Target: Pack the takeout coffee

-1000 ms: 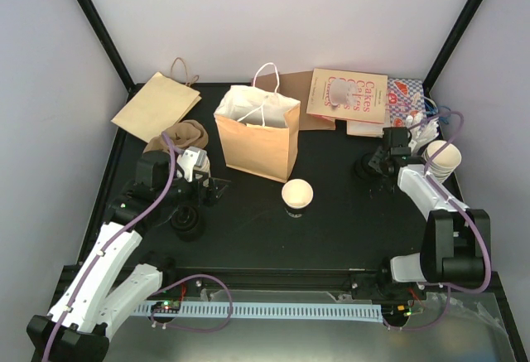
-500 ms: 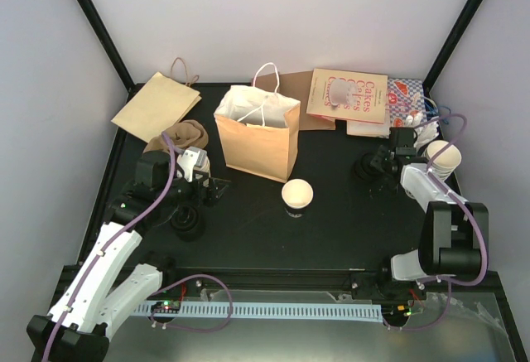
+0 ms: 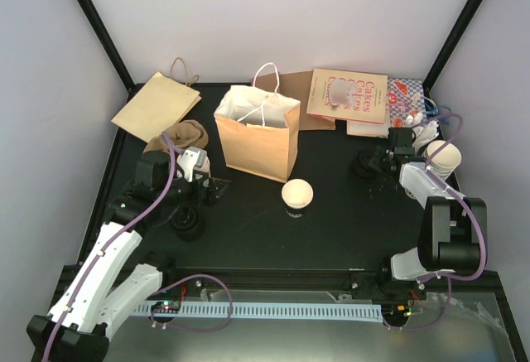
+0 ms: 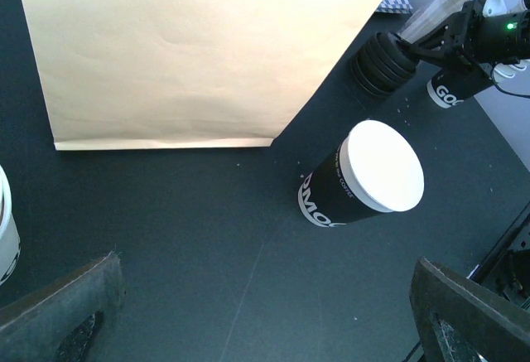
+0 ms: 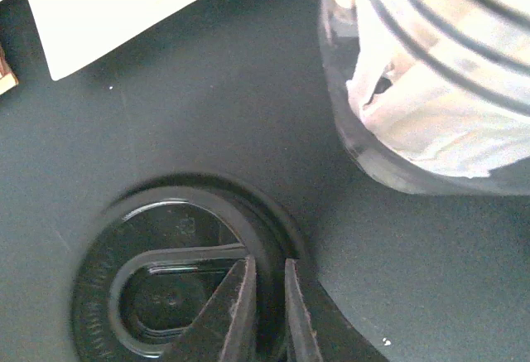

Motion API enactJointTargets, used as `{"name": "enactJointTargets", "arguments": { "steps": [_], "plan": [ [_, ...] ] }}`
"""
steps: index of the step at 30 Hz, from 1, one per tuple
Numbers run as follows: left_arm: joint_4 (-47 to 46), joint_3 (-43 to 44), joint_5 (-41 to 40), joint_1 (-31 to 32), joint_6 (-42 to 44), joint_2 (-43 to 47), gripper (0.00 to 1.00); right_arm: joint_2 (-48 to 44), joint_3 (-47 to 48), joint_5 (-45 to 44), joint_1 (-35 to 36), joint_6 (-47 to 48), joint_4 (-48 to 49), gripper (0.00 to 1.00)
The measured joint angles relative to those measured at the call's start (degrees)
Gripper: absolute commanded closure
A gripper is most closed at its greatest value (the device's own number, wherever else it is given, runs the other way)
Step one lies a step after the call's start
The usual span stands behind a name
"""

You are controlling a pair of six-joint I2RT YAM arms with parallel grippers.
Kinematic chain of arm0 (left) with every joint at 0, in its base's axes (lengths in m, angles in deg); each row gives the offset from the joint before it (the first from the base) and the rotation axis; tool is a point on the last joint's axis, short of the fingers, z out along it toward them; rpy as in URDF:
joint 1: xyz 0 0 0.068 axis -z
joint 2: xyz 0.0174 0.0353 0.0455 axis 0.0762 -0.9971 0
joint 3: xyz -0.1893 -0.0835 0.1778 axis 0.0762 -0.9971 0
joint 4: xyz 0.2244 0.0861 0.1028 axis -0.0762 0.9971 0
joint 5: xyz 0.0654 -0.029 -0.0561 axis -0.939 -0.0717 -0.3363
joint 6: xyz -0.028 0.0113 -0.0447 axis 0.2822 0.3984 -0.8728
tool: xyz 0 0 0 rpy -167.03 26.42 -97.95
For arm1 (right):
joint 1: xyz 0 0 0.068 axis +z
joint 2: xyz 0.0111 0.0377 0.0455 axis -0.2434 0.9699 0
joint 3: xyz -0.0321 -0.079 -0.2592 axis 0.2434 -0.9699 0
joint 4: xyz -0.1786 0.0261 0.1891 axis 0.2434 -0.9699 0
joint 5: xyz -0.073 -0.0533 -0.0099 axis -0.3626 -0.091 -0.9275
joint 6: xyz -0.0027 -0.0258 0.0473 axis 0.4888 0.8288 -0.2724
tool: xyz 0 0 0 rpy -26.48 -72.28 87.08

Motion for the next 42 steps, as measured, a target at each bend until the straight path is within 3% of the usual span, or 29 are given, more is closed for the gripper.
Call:
{"name": "enactJointTargets", "arguments": {
  "steps": [5, 24, 42],
  "plan": [
    [0.0, 0.0, 0.0, 0.0, 0.0, 0.0, 0.03, 0.0, 0.0, 0.3, 0.0, 0.3, 0.0, 0.96],
    [0.0, 0.0, 0.1, 0.0, 0.0, 0.0, 0.04, -3.2, 0.1, -3.7, 5.3, 2.7, -3.4, 0.99],
    [-0.4, -0.2, 0.2, 0.0, 0.0, 0.0, 0.03, -3.0, 1.4, -17.7, 13.4, 1.5, -7.5, 0.99]
  ]
}}
